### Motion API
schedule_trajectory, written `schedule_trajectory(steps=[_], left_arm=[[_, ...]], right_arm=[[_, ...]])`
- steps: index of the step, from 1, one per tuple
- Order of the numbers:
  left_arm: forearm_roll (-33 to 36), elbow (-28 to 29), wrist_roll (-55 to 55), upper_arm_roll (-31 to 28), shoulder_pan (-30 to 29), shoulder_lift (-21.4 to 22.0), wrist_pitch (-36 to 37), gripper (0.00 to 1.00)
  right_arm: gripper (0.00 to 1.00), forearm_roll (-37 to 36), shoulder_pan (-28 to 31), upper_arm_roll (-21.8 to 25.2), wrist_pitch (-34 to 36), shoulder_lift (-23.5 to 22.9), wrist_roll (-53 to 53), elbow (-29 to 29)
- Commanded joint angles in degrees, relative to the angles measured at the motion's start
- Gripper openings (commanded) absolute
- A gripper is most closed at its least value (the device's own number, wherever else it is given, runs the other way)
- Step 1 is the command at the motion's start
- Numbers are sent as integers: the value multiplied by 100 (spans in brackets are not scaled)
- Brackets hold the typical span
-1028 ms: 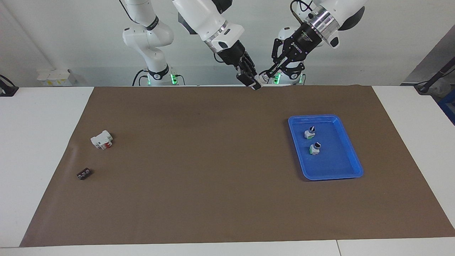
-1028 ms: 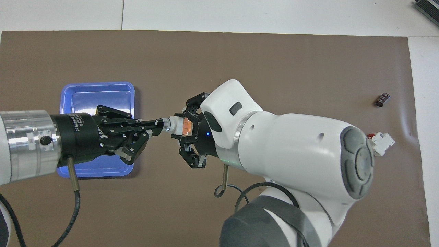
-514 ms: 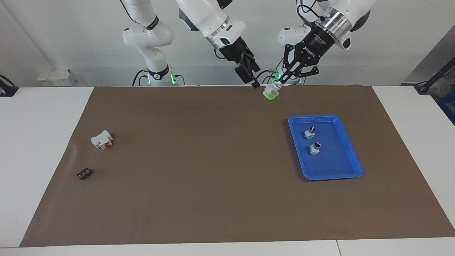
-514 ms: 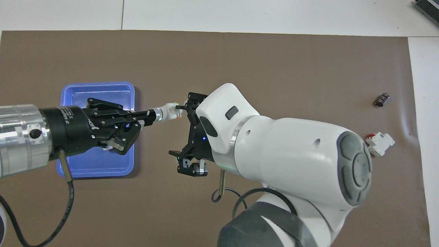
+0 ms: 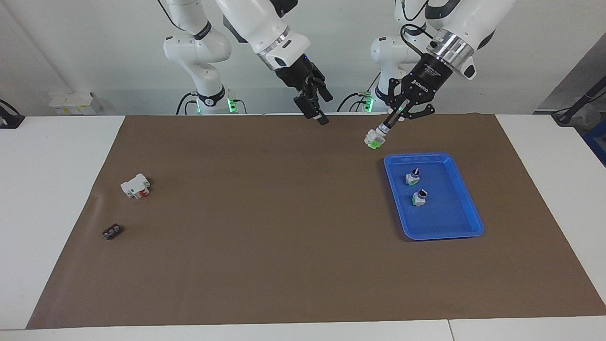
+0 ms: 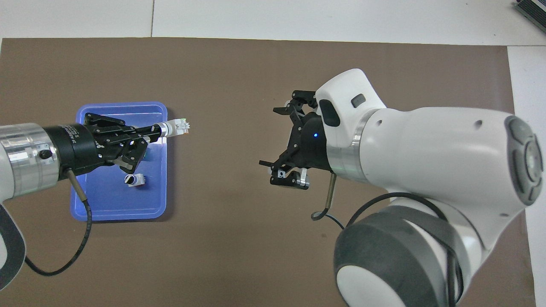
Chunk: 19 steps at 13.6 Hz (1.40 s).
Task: Turn and place switch with both arms
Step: 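Open the right gripper and pull it back while the left gripper holds the switch, then lower the switch into the tray with the left gripper while the right gripper retracts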
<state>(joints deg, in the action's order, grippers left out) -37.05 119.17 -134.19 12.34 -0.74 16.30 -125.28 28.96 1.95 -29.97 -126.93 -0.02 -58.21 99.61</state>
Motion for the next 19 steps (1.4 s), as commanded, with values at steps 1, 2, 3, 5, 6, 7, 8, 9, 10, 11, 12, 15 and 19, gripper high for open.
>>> schedule_trajectory(steps=[1,2,3,5,6,7,8,9,10,11,12,15,19], left_arm=[[275,361,629,31,-242,136,-172,0],[451,370,936,31,-242,67,-163,0],[584,396,1130,31,-277,5,-163,0],[917,528,1771,23,-321,-101,-172,0],[1084,563,2052,5,-339,-188,-172,0],[1338,572,2377,5,-487,-259,-172,0],[1558,589,2676,5,-541,-364,-172,0],[1761,624,2992,-4,-559,-461,-172,0],[2102,651,3326,-13,-585,-557,-172,0],[2627,651,3608,-47,-724,-619,-172,0],[2989,651,3802,-83,-822,-689,-172,0],[3168,669,4436,-153,-866,-997,-320,0],[3186,774,5007,-469,-866,-1182,-831,0]], right_arm=[[100,145,235,-27,229,98,116,49],[100,128,235,-9,230,98,308,49],[100,6,227,0,178,98,789,49],[100,-572,244,0,142,72,1843,23],[100,-802,244,0,142,72,2240,23],[100,-978,253,9,142,81,2539,32],[100,-1197,279,9,134,72,2830,32],[100,-1443,332,9,133,72,3215,32],[100,-1637,402,9,125,72,3689,23],[100,-1865,411,9,133,72,4120,23],[100,-2163,429,9,186,63,4455,23],[100,-2500,333,498,703,81,5361,5],[100,-3080,288,1325,1651,81,5390,-196]])
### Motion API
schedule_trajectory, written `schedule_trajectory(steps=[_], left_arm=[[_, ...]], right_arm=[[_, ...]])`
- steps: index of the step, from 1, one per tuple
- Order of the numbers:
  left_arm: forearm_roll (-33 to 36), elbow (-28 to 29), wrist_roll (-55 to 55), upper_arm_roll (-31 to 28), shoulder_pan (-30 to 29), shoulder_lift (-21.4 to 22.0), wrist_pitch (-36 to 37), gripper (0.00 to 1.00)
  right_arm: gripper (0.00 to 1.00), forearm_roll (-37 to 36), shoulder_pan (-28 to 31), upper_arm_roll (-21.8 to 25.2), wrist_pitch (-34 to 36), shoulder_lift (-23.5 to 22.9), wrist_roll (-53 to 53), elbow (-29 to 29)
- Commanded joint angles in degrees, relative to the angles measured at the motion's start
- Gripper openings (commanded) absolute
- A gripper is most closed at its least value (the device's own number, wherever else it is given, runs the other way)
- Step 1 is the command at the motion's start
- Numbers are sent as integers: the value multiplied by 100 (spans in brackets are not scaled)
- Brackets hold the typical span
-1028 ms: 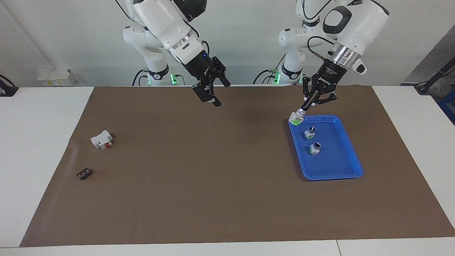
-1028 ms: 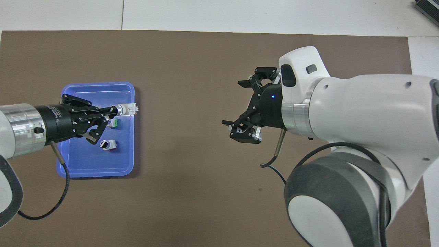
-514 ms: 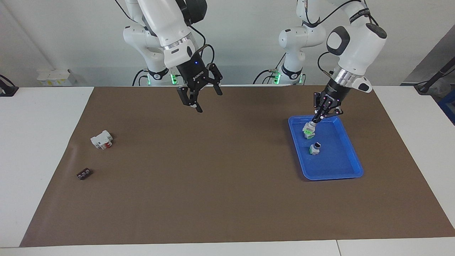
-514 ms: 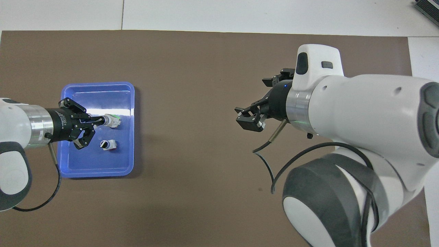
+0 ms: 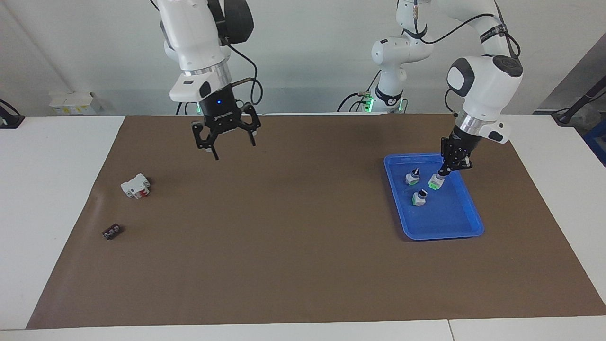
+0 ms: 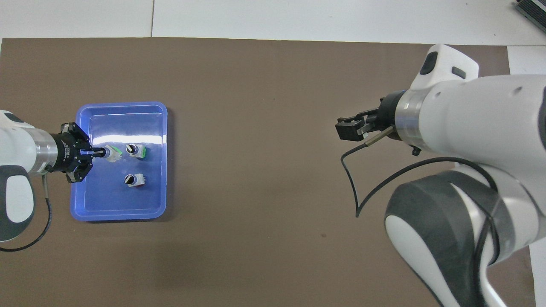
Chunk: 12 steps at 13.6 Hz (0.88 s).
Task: Turn and place switch with both arms
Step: 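Lower the switch into the tray with the left gripper while the right gripper retracts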
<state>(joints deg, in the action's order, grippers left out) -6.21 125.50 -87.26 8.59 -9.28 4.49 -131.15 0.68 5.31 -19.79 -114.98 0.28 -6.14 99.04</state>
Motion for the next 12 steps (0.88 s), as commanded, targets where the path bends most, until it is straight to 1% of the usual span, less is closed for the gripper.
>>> schedule_trajectory(steps=[1,2,5,6,7,8,9,10,11,12], left_arm=[[103,272,376,-94,-13,-1,-392,0],[103,421,402,-94,-4,-1,-568,0],[103,677,411,-85,14,8,-684,0],[103,704,411,-85,48,25,-640,0],[103,704,411,-77,75,26,-640,0],[103,704,420,-76,84,26,-631,0],[103,695,420,-76,84,17,-631,0],[103,686,455,-85,93,17,-649,0],[103,695,595,-85,75,26,-596,14],[103,695,692,-94,58,34,-579,30]], right_arm=[[100,-278,-47,492,572,33,183,-261],[100,-305,-38,624,582,25,192,-297],[100,-305,-99,1142,634,77,218,-324],[100,-296,-283,1484,783,103,209,-332],[100,-244,-546,1922,1002,252,209,-332],[100,-235,-635,2161,1239,427,218,-332],[100,-200,-619,2233,1607,490,235,-332],[100,-191,-601,2278,2019,499,323,-489],[100,-286,-601,2261,2302,464,637,-743],[100,-296,-610,2243,2365,455,1049,-737]])
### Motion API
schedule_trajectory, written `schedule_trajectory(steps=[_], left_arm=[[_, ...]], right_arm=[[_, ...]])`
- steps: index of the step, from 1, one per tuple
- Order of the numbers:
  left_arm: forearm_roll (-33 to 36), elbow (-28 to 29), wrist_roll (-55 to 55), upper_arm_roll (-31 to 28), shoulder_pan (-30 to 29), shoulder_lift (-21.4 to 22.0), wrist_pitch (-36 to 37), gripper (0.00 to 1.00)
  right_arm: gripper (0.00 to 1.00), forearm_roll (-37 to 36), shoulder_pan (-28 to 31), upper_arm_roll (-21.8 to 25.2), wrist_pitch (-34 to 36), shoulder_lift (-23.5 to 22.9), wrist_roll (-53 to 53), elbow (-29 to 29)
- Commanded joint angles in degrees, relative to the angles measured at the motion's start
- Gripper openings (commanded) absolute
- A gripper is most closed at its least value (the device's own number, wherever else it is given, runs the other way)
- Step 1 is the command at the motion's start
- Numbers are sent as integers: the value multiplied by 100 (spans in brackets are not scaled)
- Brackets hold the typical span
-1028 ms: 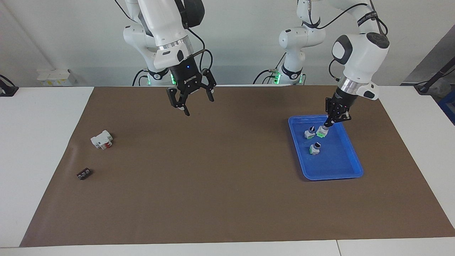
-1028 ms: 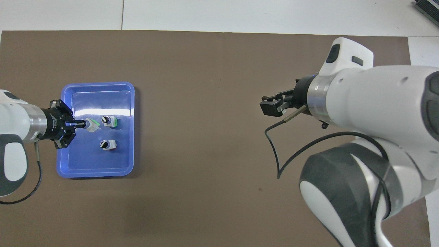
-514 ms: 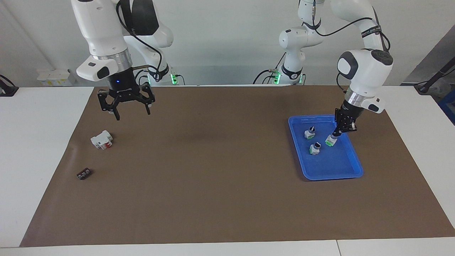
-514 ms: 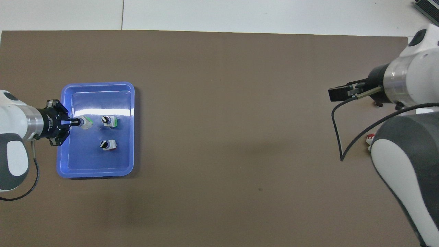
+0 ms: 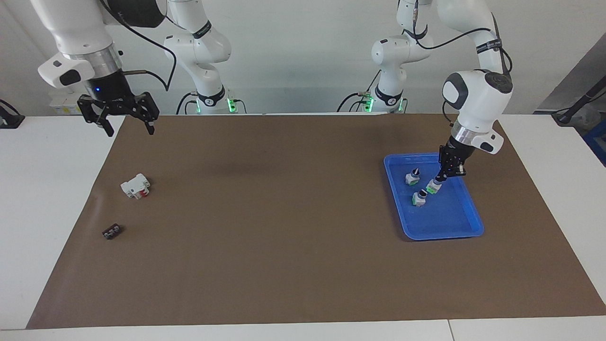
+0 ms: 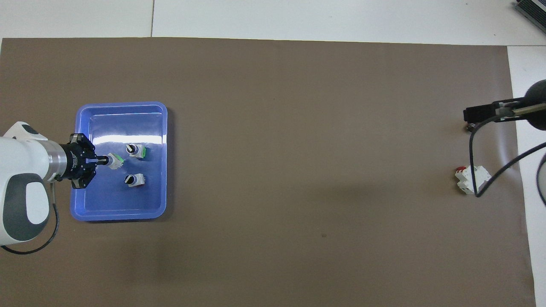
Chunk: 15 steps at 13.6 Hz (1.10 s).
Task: Turn and place switch with both arms
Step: 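Lower the switch into the tray with the left gripper while the right gripper retracts, then open the left gripper over the tray and withdraw it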
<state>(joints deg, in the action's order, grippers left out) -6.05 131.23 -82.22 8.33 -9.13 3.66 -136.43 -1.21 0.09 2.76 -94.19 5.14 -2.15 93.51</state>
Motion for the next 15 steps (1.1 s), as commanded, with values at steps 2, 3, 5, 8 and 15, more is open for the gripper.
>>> schedule_trajectory(steps=[2,3,5,8,15], left_arm=[[86,96,250,-59,52,109,2,35],[86,61,329,-68,61,109,107,35],[86,-106,732,-68,61,135,370,37],[86,-212,1880,-77,43,319,634,51],[86,-659,5519,-77,8,654,933,98]], right_arm=[[100,15,-27,23,314,-109,979,-210],[100,7,-9,23,331,-118,988,-192],[100,-2,-43,5,497,-48,988,-122],[100,-2,-88,-3,533,22,988,-104],[100,-28,-272,-4,410,-21,1076,-148]])
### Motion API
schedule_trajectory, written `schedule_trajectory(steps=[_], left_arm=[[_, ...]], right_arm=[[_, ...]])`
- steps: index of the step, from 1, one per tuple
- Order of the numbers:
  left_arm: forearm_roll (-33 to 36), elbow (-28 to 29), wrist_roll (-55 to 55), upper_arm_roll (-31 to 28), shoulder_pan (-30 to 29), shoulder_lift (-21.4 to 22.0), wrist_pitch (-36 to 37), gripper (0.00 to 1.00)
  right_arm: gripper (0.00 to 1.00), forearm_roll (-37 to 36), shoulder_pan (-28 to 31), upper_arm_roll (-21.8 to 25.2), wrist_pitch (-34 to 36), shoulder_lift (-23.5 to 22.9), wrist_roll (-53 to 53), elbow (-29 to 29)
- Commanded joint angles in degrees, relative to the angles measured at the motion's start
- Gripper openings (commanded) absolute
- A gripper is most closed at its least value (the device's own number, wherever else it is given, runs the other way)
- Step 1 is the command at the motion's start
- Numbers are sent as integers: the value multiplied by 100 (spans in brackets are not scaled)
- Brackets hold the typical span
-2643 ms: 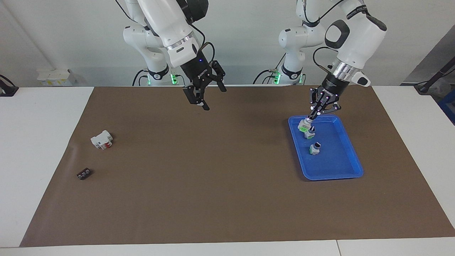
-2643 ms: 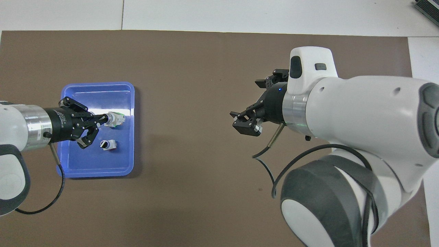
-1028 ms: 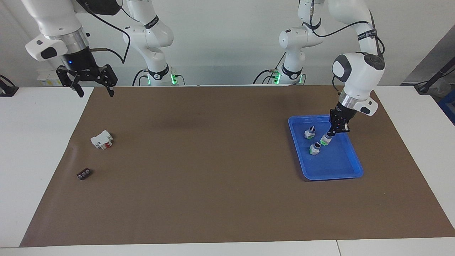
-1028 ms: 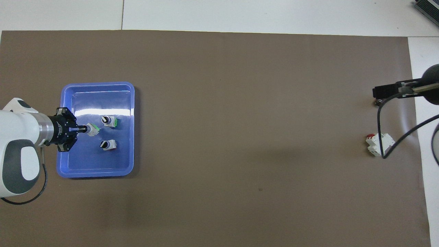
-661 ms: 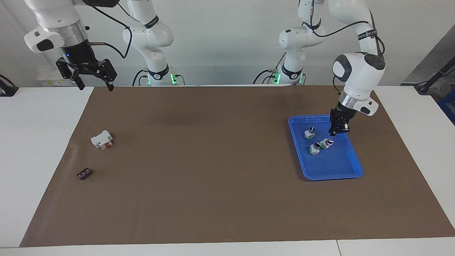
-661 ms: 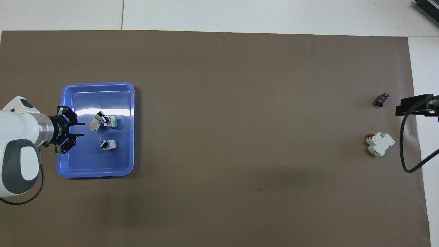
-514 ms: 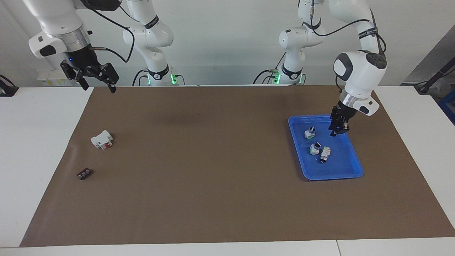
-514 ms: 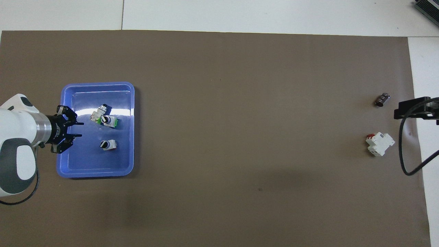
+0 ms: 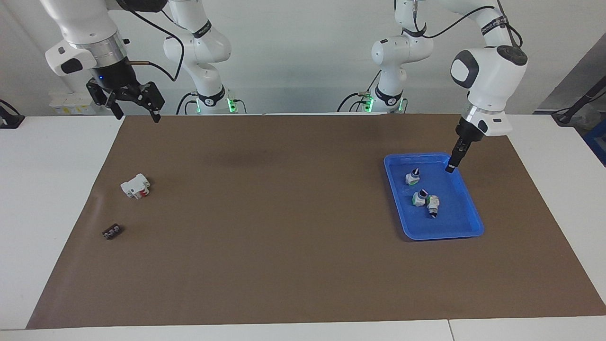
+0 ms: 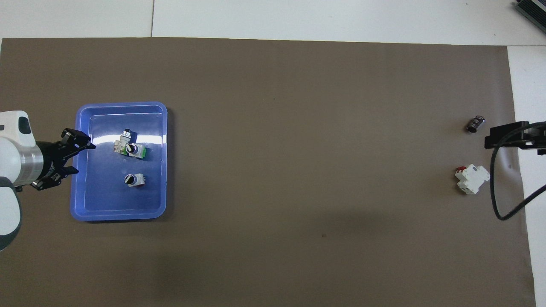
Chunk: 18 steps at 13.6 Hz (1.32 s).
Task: Turn and place switch with both arms
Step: 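Open the left gripper over the tray and withdraw it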
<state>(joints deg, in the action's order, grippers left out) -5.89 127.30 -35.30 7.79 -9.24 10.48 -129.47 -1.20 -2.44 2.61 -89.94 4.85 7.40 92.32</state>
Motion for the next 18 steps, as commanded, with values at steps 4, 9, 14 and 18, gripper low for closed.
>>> schedule_trajectory(steps=[4,9,14,18], left_arm=[[53,-1231,2620,-23,124,-361,1166,99],[44,-3147,3820,-58,502,-1029,2715,100],[114,-4046,4295,-654,1115,-1162,3462,100],[97,-3828,4251,-743,1170,-863,4244,100]], right_arm=[[100,-29,25,38,56,-28,139,-39],[100,-29,7,2,21,33,104,5],[100,-108,33,2,29,77,113,84],[100,-38,33,3,47,86,95,84]])
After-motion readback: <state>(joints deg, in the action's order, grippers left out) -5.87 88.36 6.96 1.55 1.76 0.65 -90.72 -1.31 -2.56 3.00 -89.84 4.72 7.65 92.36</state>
